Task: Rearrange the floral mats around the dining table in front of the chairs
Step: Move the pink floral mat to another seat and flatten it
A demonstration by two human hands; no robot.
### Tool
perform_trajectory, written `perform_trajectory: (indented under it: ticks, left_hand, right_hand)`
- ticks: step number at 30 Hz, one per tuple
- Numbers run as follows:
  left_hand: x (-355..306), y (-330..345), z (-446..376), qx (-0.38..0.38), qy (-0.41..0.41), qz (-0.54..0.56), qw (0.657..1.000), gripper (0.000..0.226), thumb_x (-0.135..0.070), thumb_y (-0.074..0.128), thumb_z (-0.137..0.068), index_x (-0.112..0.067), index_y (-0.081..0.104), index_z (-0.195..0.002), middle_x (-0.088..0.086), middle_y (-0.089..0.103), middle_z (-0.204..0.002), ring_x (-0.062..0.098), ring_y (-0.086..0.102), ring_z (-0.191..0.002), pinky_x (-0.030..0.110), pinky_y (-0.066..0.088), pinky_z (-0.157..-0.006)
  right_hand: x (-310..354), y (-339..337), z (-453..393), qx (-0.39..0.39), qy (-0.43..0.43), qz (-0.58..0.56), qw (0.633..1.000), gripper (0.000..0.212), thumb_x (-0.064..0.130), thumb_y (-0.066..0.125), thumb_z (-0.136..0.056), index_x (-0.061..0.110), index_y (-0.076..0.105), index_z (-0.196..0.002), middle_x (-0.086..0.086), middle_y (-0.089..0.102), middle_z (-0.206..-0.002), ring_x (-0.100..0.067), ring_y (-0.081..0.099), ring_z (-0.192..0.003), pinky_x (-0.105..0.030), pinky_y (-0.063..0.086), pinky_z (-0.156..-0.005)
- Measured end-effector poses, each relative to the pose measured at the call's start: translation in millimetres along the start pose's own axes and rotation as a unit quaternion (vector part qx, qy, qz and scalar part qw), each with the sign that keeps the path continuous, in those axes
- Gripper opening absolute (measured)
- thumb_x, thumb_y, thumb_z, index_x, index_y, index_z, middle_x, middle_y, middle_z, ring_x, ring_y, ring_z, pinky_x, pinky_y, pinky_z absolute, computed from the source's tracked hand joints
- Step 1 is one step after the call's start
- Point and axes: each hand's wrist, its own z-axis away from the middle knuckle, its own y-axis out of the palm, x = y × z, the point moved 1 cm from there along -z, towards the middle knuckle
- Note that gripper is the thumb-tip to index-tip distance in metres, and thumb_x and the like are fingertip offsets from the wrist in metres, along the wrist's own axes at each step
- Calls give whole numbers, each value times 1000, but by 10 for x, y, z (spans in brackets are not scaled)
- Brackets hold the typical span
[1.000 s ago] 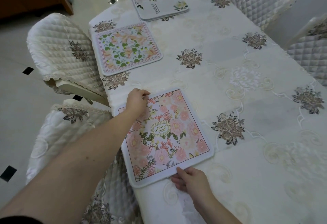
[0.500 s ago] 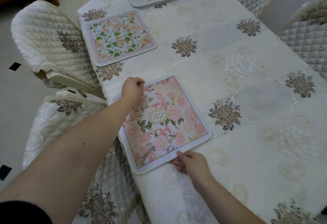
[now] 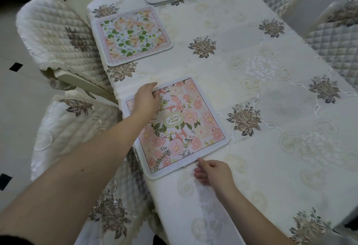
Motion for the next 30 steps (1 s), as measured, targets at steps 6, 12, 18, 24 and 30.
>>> perform_trajectory:
  ticks: [6,12,18,24,30]
  left_hand:
    - [-25,111,873,41,53,-47,997,48,-23,41,-100,-9,40,-147,10,39,-154,27,29,-144,45,18,-121]
    - [-154,415,1718,111,103,-112,982,57,-31,27,-102,-16,17,-156,3,14,-164,18,4,-151,39,-4,-122]
    - [-66,583,2028,108,69,-176,976,57,-37,19,-103,-20,11,-157,0,8,-165,18,0,-152,41,-8,-121]
    - [-17,604,2064,77,73,-211,972,59,-43,19,-102,-20,22,-155,0,19,-163,21,14,-151,47,7,-122]
    - [72,533,2043,88,59,-227,968,59,-44,23,-100,-25,21,-156,-5,16,-162,16,15,-150,43,6,-121]
  right_hand:
    - [-63,-229,24,-67,-100,42,992,28,25,54,-100,5,68,-86,-8,71,-66,-15,67,-53,-21,48,-46]
    - [-94,-261,128,-117,-226,166,953,16,27,45,-101,28,60,-103,7,70,-84,1,64,-69,-25,49,-65]
    - [49,-126,4,-78,-384,375,840,38,19,39,-103,14,52,-138,1,58,-134,-12,50,-125,-19,32,-104]
    - [201,216,-401,0,-456,537,710,50,19,37,-103,13,31,-152,-4,28,-160,-19,19,-150,-37,16,-122]
    - [238,249,-725,31,-463,614,639,55,35,27,-106,18,16,-157,3,9,-165,-13,4,-152,-32,-1,-122]
